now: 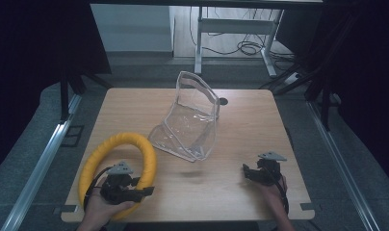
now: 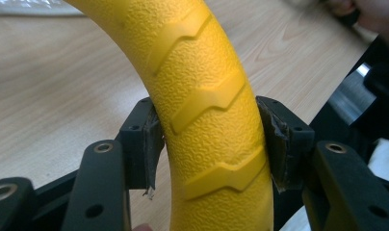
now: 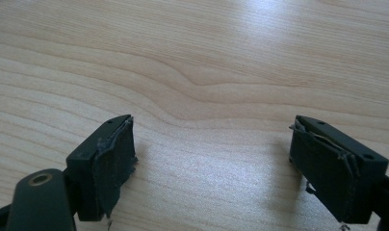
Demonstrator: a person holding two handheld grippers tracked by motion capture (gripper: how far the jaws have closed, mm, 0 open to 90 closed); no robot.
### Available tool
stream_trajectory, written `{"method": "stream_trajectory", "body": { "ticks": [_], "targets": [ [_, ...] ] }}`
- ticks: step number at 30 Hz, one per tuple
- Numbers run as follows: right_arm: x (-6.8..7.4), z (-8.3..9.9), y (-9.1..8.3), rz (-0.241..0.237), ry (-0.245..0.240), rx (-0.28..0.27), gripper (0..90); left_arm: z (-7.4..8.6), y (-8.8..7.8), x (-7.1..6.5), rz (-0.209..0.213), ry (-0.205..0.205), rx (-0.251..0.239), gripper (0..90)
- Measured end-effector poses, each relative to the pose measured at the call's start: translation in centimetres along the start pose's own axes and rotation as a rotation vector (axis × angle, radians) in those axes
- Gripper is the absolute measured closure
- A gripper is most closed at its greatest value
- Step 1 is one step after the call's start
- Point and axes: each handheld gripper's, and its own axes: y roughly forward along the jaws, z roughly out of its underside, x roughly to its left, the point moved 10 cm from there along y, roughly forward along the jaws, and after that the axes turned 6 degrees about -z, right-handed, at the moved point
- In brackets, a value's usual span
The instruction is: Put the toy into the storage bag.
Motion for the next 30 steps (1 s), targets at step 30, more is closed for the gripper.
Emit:
{"method": "stream_trajectory", "body": {
  "ticks": [30],
  "targets": [
    [-0.1,0.0,0.0,0.005,0.006,-0.002,16.4,-4.8,-7.6,2.2,-0.067,-0.025,-0.380,46.6]
  ]
}}
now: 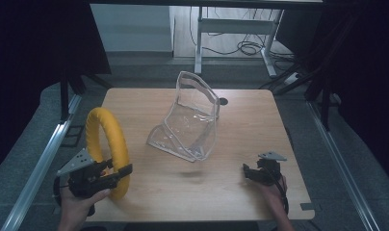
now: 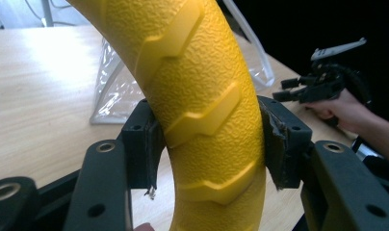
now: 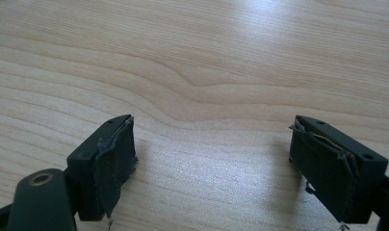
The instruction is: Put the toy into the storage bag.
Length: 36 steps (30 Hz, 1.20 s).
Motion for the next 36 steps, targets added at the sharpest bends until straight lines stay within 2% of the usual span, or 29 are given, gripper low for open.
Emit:
{"method": "stream_trajectory", "body": {
  "ticks": [3,12,21,30,36],
  "targets": [
    [0.0,0.0,0.0,0.000,0.000,0.000,16.4,-0.5,0.1,-0.4,0.023,-0.006,-0.029,46.6],
    [0.0,0.0,0.0,0.000,0.002,0.000,16.4,-1.9,0.7,-1.7,0.057,0.018,-0.055,46.7],
    [0.0,0.0,0.0,0.000,0.001,0.000,16.4,-2.8,1.1,-1.9,0.067,0.016,-0.075,46.7],
    [0.0,0.0,0.0,0.001,0.003,-0.001,16.4,-4.3,1.4,-2.0,0.070,0.009,-0.117,46.7],
    [-0.1,0.0,0.0,0.002,0.002,-0.001,16.5,-5.4,1.8,-2.4,0.068,0.019,-0.134,46.7]
  ]
}}
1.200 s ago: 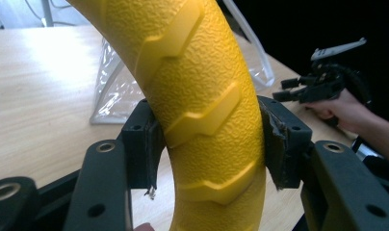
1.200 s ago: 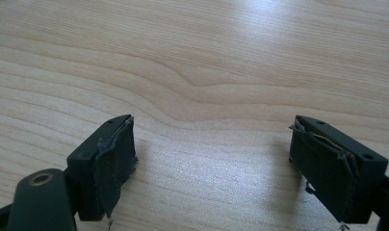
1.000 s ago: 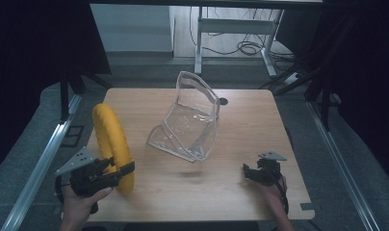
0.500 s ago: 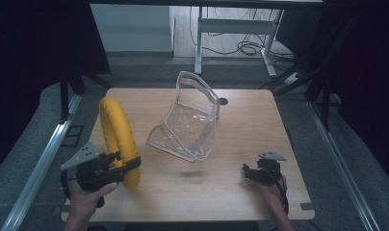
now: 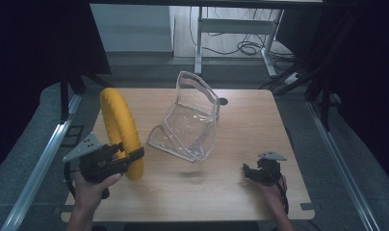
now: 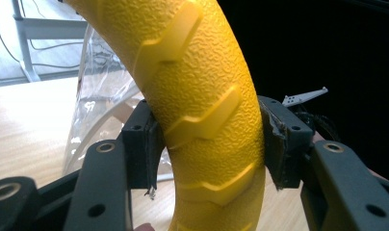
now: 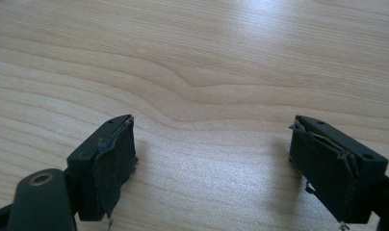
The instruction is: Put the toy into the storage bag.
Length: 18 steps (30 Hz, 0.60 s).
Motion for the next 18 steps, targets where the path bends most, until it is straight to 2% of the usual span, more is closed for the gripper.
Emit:
{"method": "stream_trajectory", "body": {
  "ticks": [18],
  "targets": [
    [-0.1,0.0,0.0,0.003,0.000,0.002,16.5,-3.3,0.8,-1.0,0.015,0.033,-0.056,46.7]
  ]
}}
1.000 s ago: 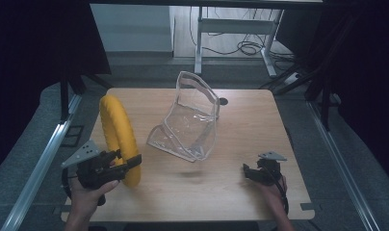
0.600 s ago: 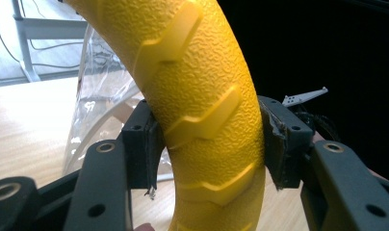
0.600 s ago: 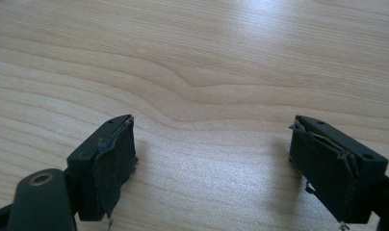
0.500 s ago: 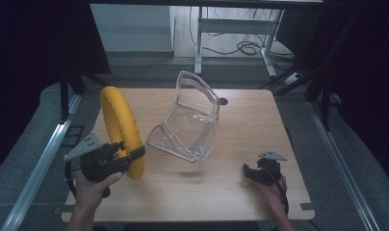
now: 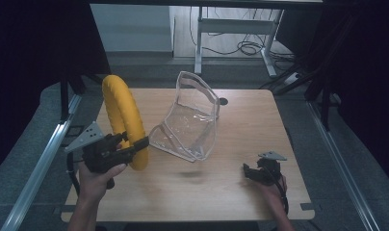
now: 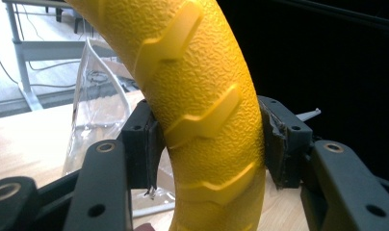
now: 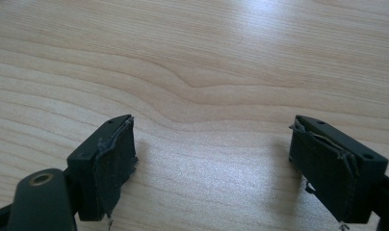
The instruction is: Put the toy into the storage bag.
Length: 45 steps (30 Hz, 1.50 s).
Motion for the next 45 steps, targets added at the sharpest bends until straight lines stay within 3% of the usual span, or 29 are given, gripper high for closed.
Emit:
{"method": "stream_trajectory", "body": {
  "ticks": [17,45],
  "targets": [
    [0.0,0.0,0.0,0.002,0.006,-0.002,16.5,-3.3,0.6,-1.1,0.017,0.025,-0.052,46.6],
    [0.0,-0.1,0.1,0.004,0.006,-0.005,16.6,-6.4,2.8,-2.4,0.030,0.061,-0.074,46.7]
  ]
}}
